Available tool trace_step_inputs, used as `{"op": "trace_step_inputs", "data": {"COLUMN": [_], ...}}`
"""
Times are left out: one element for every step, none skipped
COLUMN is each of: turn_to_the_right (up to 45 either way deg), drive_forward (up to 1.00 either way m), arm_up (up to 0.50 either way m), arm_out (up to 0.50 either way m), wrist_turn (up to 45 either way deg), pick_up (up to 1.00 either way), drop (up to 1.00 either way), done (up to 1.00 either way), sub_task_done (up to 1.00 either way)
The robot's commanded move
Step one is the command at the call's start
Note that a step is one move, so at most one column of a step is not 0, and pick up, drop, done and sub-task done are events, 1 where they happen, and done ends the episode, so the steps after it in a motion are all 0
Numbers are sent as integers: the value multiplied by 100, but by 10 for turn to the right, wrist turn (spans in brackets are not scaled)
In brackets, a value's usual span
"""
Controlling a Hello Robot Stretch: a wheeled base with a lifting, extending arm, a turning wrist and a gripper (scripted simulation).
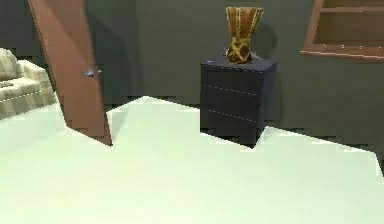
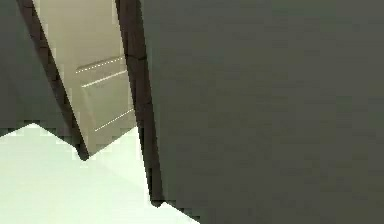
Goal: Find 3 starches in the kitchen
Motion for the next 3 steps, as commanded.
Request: {"op": "trace_step_inputs", "data": {"turn_to_the_right": [-450,-60,0], "drive_forward": [0,0,10], "arm_up": [0,0,0], "arm_out": [0,0,0], "wrist_turn": [0,0,0], "pick_up": [0,0,0], "drop": [0,0,0], "done": [0,0,0], "sub_task_done": [0,0,0]}}
